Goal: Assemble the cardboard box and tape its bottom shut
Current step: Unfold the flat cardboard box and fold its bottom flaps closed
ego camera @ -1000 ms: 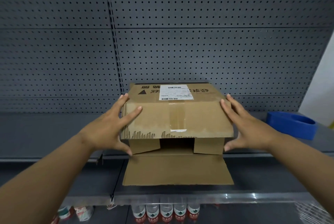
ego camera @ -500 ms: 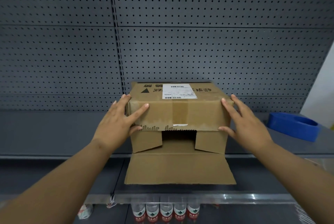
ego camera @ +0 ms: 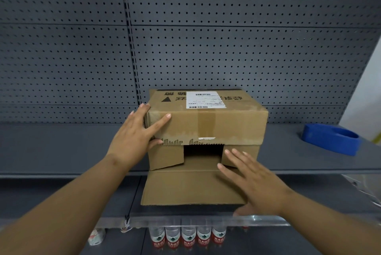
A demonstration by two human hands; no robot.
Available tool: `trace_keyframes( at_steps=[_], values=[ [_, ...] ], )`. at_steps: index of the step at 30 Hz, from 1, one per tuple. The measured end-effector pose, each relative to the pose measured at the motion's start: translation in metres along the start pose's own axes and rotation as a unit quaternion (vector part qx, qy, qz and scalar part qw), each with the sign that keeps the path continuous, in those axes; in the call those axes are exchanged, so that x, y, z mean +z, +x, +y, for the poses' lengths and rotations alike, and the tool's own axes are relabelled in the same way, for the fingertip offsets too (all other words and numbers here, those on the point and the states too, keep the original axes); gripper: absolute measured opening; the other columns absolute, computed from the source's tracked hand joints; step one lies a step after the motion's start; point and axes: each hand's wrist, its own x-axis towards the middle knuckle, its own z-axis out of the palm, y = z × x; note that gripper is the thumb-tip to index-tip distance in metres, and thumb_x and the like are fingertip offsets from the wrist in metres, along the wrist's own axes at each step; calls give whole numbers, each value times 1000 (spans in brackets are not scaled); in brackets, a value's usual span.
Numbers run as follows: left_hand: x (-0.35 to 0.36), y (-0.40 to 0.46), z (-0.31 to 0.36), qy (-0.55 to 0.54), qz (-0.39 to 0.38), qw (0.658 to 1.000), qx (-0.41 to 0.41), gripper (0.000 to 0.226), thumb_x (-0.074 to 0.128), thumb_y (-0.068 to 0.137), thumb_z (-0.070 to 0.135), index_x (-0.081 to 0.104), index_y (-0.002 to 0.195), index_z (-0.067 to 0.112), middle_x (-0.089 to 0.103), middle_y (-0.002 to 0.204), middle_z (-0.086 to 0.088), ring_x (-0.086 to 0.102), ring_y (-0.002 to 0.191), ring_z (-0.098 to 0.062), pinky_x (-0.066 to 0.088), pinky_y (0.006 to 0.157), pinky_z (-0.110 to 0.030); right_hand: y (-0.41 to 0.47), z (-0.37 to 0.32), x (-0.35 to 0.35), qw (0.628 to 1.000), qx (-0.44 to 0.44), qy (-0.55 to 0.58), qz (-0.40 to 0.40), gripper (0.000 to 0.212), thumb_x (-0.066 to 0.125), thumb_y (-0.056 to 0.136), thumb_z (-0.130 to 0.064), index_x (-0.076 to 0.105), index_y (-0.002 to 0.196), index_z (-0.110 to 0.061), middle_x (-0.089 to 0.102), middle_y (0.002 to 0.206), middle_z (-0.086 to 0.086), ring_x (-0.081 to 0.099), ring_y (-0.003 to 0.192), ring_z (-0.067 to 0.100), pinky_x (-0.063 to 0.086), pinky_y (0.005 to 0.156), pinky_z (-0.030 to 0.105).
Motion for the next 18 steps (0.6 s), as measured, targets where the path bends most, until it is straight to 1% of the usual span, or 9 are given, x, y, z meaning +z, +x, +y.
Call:
trace_keyframes(
  at_steps=[4,6,8,11,12,14,15,18],
  values=[
    [1,0,-1,-1,-3,1000,1,82,73,72,35,28,141,33,35,139,-27,37,129,-44,23,104,-47,-4,0,3,1000,19,-8,-11,118,50,54,-81,15,148,-19,6,156,16,5,143,31,4,113,40],
    [0,0,-1,0,-4,1000,2,82,74,72,36,29,141,32,36,139,-27,38,128,-44,23,103,-47,-3,2,0,999,50,2,-5,121,55,54,-79,9,149,-18,10,155,16,5,143,30,4,113,40],
    [-1,0,-2,4,-6,1000,2,83,74,71,36,30,141,31,36,138,-27,39,127,-44,23,103,-47,-1,6,-7,996,83,8,11,124,56,55,-78,2,148,-17,12,154,15,4,143,28,3,114,38],
    [-2,0,-2,3,-6,1000,1,83,75,70,36,31,140,30,36,138,-28,40,127,-45,22,102,-48,8,15,-19,990,130,17,55,126,62,55,-74,-2,148,-17,9,154,14,-10,144,25,-2,115,37],
    [-2,0,-2,2,-8,1000,1,83,75,70,36,31,140,31,36,139,-28,39,127,-45,22,102,-48,12,17,-23,987,147,20,69,128,66,54,-71,-2,147,-17,10,153,15,-7,144,26,-3,115,37],
    [-3,0,-2,-3,-12,1000,0,83,75,71,36,30,141,31,35,139,-27,38,128,-44,22,103,-48,22,22,-31,980,176,24,90,132,73,50,-66,-1,147,-17,13,152,17,5,142,30,-3,115,37],
    [-3,0,-2,-7,-14,1000,-3,83,74,71,36,29,141,32,35,140,-27,37,129,-44,22,103,-48,26,23,-35,977,188,24,98,133,76,48,-64,0,148,-17,13,151,17,9,141,31,-3,115,37],
    [-5,0,-1,-14,-28,999,-14,84,73,73,38,26,142,32,31,143,-26,33,132,-43,19,105,-46,40,25,-43,971,209,10,115,134,80,44,-60,9,148,-17,11,151,16,10,139,32,-5,114,39]
  ],
)
